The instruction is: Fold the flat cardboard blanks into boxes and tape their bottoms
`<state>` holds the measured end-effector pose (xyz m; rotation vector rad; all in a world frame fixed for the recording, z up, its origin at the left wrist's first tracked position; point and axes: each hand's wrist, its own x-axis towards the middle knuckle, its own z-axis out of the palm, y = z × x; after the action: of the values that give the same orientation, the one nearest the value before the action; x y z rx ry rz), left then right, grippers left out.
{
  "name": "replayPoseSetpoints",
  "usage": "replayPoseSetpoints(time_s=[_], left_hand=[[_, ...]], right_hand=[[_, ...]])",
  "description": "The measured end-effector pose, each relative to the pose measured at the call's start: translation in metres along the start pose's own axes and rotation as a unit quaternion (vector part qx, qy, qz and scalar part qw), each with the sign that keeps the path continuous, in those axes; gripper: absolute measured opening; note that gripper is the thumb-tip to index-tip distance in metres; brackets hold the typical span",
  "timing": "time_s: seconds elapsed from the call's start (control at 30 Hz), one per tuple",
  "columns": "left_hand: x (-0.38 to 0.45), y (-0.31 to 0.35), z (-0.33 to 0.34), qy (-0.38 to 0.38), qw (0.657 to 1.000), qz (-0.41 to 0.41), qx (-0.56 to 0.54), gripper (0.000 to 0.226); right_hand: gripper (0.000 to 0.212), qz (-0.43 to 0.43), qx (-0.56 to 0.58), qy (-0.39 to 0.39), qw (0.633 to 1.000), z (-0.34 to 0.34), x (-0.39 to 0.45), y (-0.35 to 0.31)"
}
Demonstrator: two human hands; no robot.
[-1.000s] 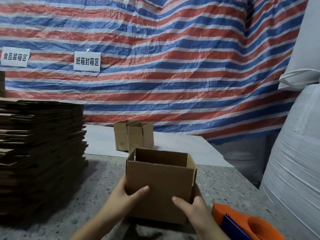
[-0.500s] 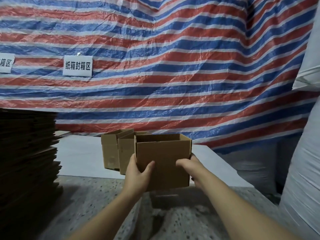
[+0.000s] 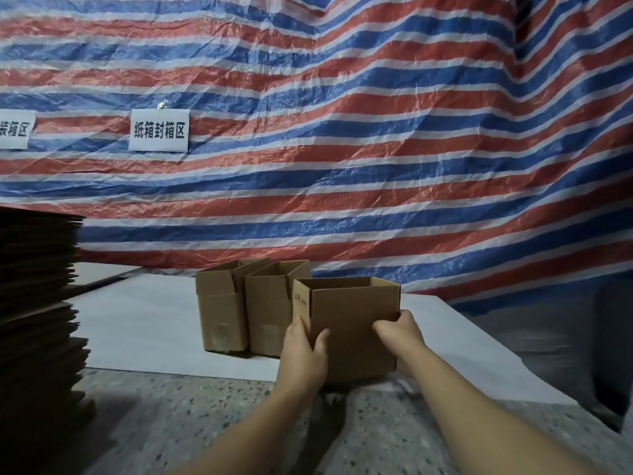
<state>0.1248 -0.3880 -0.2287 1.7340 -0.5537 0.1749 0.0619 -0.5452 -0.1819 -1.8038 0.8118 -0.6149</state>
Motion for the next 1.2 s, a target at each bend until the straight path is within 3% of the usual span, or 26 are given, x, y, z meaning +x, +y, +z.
replayPoseSetpoints(time_s=[0.23, 0.53, 0.73, 0.87, 1.03, 1.2], left_hand=[[0.022, -0.009, -0.011, -0.034, 0.999, -0.007, 0.018, 0.049], [0.056, -0.027, -0.051, 0.012, 0.982, -0.070, 0.172, 0.051], [0.047, -0.024, -0.059, 0.026, 0.976, -0.099, 0.192, 0.053], [0.022, -0.005, -0.065, 0.026, 0.978, -0.107, 0.178, 0.050], [-0.035, 0.049, -0.080, 0.025, 0.990, -0.047, 0.129, 0.038], [-0.109, 0.113, -0.107, 0.011, 0.995, 0.013, 0.097, 0.014]], right_hand=[[0.057, -0.021, 0.000, -0.038, 0.999, 0.006, 0.005, 0.006], [0.060, -0.019, -0.056, -0.183, 0.981, 0.029, -0.007, -0.007], [0.076, 0.002, -0.098, -0.137, 0.986, 0.018, -0.020, -0.012], [0.075, -0.003, -0.115, -0.109, 0.987, 0.001, -0.041, -0.021], [0.051, -0.074, -0.115, -0.065, 0.988, -0.019, -0.102, -0.043], [0.023, -0.153, -0.034, -0.037, 0.987, -0.038, -0.203, -0.065]])
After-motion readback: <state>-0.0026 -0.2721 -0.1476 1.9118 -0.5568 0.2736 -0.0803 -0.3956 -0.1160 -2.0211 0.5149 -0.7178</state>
